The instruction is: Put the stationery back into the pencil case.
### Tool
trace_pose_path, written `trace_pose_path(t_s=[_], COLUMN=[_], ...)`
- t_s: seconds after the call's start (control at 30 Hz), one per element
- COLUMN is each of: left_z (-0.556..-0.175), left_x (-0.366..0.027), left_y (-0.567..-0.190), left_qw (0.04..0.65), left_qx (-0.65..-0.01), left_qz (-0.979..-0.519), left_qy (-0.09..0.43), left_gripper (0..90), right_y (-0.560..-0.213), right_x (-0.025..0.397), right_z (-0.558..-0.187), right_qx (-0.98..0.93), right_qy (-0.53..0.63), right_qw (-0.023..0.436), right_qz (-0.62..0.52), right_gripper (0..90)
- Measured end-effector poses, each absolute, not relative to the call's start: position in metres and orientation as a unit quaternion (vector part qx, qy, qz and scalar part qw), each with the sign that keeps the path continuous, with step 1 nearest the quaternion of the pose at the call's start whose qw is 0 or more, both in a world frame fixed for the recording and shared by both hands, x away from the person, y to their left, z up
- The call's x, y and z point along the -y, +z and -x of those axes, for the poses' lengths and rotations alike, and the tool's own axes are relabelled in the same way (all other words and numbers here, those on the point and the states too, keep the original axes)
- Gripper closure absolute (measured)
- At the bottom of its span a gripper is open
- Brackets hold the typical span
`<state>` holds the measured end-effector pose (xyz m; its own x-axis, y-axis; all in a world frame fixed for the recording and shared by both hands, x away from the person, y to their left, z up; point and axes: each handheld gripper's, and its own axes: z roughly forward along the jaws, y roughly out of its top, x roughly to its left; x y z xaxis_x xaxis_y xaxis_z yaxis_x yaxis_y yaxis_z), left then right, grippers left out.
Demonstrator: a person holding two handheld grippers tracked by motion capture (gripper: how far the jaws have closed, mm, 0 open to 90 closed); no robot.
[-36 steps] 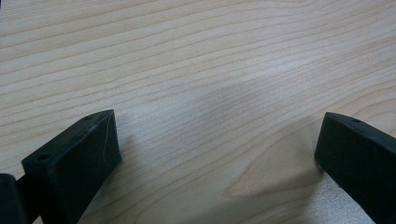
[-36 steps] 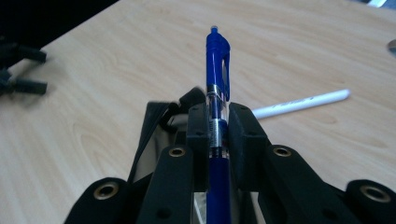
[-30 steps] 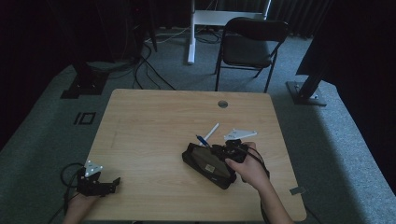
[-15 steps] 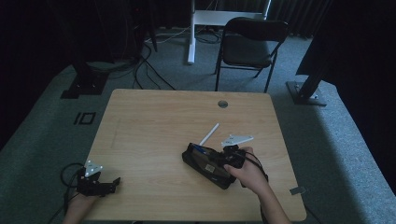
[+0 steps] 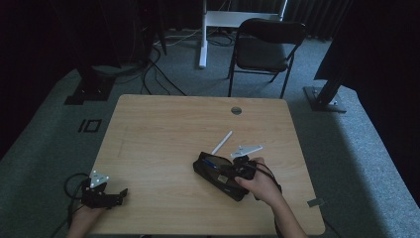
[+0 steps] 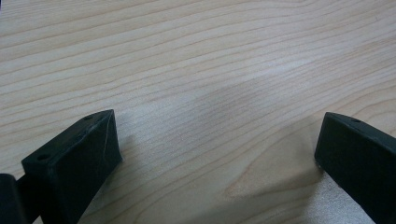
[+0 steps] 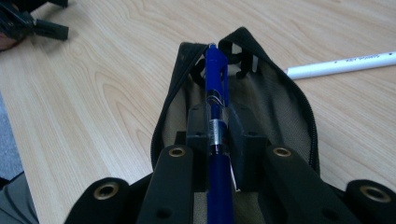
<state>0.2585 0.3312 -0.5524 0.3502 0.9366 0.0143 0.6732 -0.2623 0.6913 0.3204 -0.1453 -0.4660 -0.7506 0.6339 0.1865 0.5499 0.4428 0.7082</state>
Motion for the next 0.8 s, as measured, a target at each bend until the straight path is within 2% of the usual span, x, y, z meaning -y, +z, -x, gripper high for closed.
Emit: trace_pose_path(t_s=[0.8], left_z=[-0.259], left_x=[-0.331], left_y=[-0.552], left_qw=[0.302], left_qx=[-0.527], left_qz=[-0.764], left_qy=[0.218], left_gripper=[0.1], right_y=[-0.480], right_x=[0.126], right_z=[-0.329], right_qx=[-0.870], right_qy=[0.352], right_qw=[0.051], right_qz=[-0.342], right_gripper=[79.3])
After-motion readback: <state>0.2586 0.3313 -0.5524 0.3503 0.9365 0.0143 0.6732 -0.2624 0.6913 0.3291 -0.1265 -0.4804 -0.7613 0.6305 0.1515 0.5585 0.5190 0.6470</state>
